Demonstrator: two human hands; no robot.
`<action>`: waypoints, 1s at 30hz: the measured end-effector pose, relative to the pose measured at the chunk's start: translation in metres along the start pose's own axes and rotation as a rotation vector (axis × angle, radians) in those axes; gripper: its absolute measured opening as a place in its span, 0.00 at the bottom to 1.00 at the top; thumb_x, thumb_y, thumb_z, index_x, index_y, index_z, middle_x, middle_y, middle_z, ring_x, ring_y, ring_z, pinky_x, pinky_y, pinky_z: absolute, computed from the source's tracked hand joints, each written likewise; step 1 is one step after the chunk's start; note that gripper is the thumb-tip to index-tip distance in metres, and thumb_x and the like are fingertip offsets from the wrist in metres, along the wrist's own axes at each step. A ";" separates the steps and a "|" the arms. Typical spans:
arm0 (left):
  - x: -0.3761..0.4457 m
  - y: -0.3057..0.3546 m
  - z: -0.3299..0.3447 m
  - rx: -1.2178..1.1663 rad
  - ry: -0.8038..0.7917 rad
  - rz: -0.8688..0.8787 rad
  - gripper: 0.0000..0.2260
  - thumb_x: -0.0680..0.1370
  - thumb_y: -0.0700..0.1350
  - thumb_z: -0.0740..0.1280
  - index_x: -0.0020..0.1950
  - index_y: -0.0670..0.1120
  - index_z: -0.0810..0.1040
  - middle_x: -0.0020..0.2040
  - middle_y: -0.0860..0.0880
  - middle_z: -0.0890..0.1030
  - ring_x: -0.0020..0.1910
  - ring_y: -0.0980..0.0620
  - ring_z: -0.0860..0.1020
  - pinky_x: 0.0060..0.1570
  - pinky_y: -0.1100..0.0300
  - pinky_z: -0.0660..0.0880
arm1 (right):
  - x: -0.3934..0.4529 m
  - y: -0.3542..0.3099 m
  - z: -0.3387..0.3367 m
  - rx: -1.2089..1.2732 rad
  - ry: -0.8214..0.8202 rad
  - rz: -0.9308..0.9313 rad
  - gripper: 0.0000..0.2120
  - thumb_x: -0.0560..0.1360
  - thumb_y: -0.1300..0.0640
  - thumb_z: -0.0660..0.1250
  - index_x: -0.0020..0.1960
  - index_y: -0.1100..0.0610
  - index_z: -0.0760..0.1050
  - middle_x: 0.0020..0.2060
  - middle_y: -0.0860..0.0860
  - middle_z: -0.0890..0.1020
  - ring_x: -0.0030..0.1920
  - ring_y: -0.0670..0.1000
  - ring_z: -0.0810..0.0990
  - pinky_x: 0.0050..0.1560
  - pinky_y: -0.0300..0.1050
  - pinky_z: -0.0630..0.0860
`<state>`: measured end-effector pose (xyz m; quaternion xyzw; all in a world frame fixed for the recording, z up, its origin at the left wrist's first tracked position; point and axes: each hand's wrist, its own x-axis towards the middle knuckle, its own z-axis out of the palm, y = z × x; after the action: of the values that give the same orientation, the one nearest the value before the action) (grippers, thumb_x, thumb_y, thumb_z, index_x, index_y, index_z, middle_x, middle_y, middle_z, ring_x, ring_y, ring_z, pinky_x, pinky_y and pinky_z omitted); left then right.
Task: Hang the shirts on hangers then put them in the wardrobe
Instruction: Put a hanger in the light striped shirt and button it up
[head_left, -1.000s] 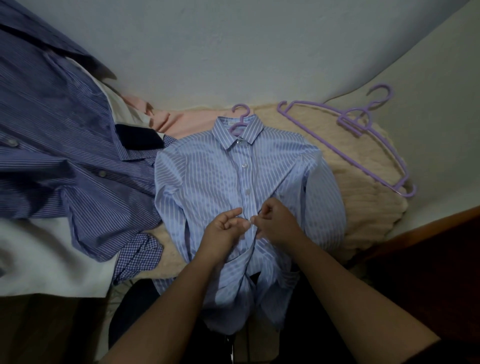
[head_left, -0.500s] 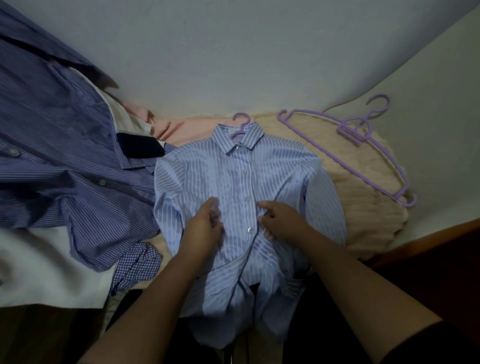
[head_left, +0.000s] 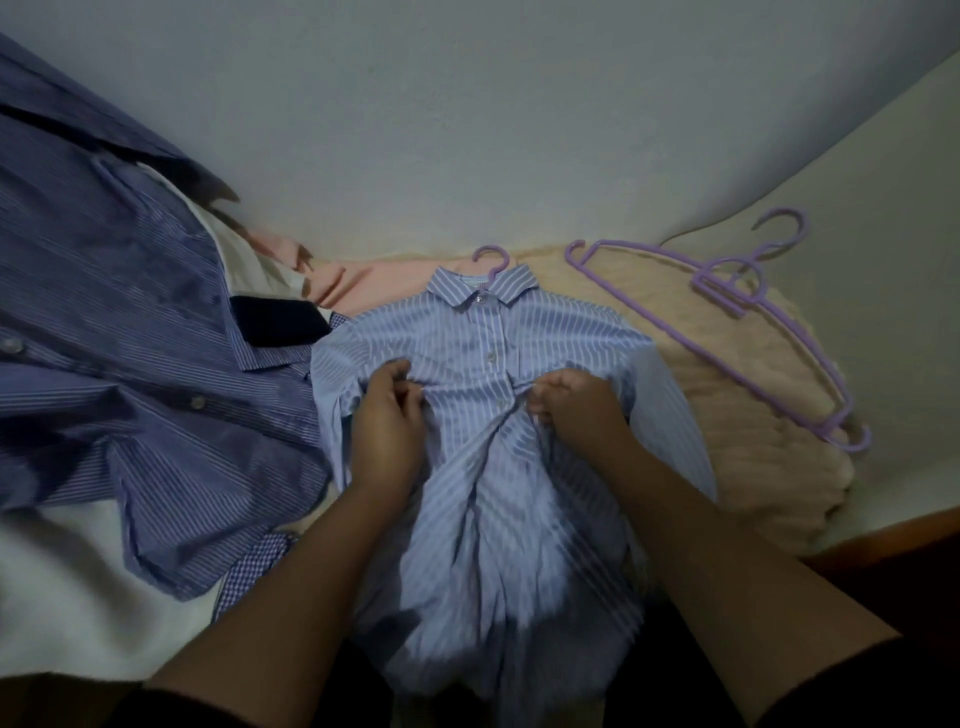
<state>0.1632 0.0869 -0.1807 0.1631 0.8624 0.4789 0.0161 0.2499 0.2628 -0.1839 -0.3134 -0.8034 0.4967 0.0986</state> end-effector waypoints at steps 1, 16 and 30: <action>0.008 0.002 0.002 0.002 -0.004 -0.001 0.15 0.81 0.39 0.61 0.69 0.42 0.70 0.48 0.49 0.77 0.44 0.52 0.74 0.41 0.66 0.65 | 0.006 -0.004 0.000 0.012 0.017 -0.009 0.12 0.74 0.61 0.63 0.32 0.55 0.76 0.33 0.63 0.78 0.38 0.65 0.78 0.43 0.60 0.76; -0.046 0.011 -0.015 -0.181 -0.232 -0.107 0.05 0.78 0.45 0.68 0.51 0.54 0.77 0.39 0.47 0.81 0.37 0.50 0.80 0.41 0.54 0.78 | -0.058 0.000 0.009 0.437 0.264 0.263 0.13 0.77 0.71 0.59 0.59 0.63 0.74 0.54 0.59 0.79 0.55 0.56 0.77 0.59 0.51 0.74; -0.102 0.020 -0.015 -0.184 -0.265 -0.321 0.12 0.75 0.40 0.70 0.55 0.51 0.74 0.38 0.52 0.80 0.37 0.57 0.77 0.34 0.70 0.71 | -0.105 -0.012 0.019 -0.173 -0.153 0.193 0.19 0.77 0.64 0.61 0.68 0.61 0.71 0.63 0.58 0.76 0.52 0.52 0.78 0.50 0.33 0.72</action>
<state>0.2626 0.0540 -0.1693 0.0833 0.8203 0.5212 0.2202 0.3184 0.1825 -0.1670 -0.3576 -0.8146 0.4551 -0.0384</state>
